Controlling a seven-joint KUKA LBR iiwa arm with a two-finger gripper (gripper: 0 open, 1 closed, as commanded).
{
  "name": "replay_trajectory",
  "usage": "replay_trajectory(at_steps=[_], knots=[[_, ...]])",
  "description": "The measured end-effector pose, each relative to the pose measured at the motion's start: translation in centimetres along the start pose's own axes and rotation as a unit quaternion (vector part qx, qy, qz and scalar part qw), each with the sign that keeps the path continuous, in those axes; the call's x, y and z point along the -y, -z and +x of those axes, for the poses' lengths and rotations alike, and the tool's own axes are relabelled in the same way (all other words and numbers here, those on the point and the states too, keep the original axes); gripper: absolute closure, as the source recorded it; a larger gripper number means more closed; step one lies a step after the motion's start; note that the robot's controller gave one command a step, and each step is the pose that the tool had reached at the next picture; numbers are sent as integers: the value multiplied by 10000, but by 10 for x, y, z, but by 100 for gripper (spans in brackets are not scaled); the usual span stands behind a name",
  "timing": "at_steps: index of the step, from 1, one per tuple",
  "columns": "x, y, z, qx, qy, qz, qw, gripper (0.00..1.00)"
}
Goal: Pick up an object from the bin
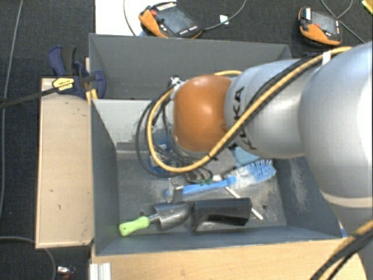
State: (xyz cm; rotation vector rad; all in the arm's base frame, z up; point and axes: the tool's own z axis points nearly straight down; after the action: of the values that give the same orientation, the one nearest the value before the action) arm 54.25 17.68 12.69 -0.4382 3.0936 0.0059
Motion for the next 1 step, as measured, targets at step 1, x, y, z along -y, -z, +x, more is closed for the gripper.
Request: replay_trajectory(at_steps=[1], knots=[[23, -15, -2, -12, -766, 15, 9971, 0]])
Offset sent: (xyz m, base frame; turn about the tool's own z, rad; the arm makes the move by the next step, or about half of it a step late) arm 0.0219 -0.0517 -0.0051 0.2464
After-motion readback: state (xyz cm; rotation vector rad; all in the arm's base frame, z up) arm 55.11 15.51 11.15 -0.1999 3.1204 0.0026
